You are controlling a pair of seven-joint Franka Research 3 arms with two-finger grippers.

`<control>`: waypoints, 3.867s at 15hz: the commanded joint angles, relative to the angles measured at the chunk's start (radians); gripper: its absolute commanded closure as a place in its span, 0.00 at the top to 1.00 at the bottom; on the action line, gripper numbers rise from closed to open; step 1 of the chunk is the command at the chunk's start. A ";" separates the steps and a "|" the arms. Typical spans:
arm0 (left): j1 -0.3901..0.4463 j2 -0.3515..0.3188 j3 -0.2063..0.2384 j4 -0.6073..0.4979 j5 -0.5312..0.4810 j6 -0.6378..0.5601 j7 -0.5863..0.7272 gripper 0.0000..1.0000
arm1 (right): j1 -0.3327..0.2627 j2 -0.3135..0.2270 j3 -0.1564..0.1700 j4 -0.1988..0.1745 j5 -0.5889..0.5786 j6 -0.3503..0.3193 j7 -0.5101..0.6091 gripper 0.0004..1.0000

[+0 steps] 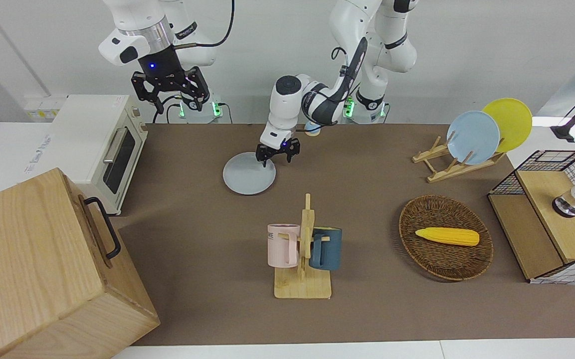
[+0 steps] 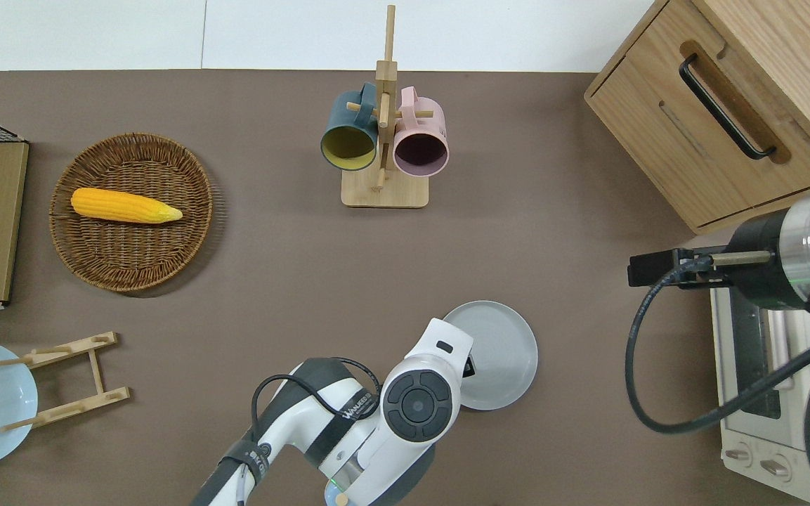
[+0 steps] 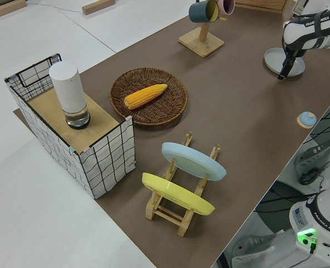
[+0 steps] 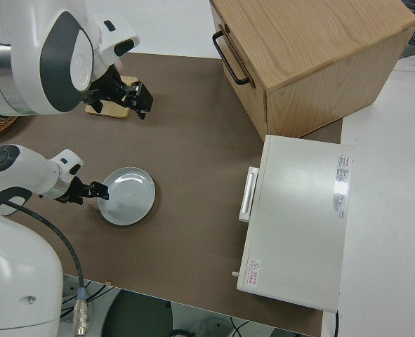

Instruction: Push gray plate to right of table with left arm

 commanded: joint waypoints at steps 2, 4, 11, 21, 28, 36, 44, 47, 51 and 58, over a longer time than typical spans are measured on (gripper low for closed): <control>0.055 -0.083 0.011 -0.003 0.023 -0.126 0.102 0.99 | -0.006 0.006 0.004 0.014 0.016 -0.005 0.002 1.00; 0.092 -0.135 0.013 -0.003 0.018 -0.199 0.182 0.99 | -0.006 0.006 0.004 0.014 0.016 -0.005 0.002 1.00; 0.338 -0.241 0.017 -0.003 0.014 -0.328 0.452 0.99 | -0.006 0.006 0.003 0.014 0.016 -0.005 0.002 1.00; 0.598 -0.335 0.025 0.040 0.014 -0.457 0.751 0.99 | -0.006 0.006 0.004 0.014 0.016 -0.005 0.002 1.00; 0.610 -0.335 0.100 0.200 0.012 -0.635 0.840 0.99 | -0.006 0.006 0.003 0.014 0.016 -0.005 0.002 1.00; 0.609 -0.333 0.134 0.345 0.012 -0.764 0.857 0.99 | -0.006 0.006 0.003 0.014 0.016 -0.005 0.002 1.00; 0.609 -0.324 0.148 0.430 0.012 -0.815 0.856 0.99 | -0.006 0.006 0.003 0.014 0.016 -0.005 0.002 1.00; 0.609 -0.324 0.146 0.433 0.014 -0.815 0.856 0.99 | -0.006 0.006 0.003 0.014 0.016 -0.005 0.002 1.00; 0.610 -0.330 0.141 0.433 0.024 -0.810 0.851 0.99 | -0.006 0.006 0.003 0.014 0.016 -0.005 0.002 1.00; 0.612 -0.332 0.142 0.433 0.024 -0.809 0.850 0.99 | -0.006 0.006 0.003 0.014 0.016 -0.005 0.002 1.00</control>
